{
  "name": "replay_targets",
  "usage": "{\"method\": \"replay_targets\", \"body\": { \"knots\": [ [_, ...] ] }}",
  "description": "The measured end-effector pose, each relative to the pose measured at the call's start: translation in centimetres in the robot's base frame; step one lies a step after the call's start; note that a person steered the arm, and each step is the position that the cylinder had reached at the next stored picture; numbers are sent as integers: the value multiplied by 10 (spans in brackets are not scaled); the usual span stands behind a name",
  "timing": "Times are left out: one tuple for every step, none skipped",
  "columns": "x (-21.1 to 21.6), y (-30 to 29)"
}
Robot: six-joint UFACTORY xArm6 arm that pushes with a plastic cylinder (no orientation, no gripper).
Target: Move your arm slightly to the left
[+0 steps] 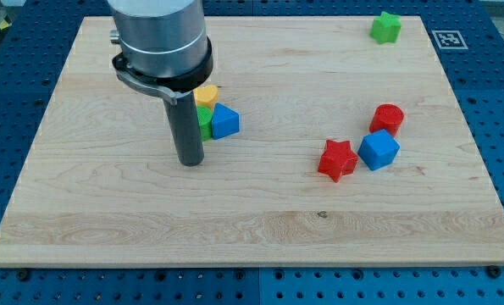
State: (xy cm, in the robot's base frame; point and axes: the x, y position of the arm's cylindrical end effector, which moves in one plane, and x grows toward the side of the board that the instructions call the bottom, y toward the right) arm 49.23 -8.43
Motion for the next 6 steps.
{"method": "replay_targets", "body": {
  "knots": [
    [0,-1],
    [6,-22],
    [6,-28],
    [2,-42],
    [-13,-47],
    [-25,-45]
  ]
}}
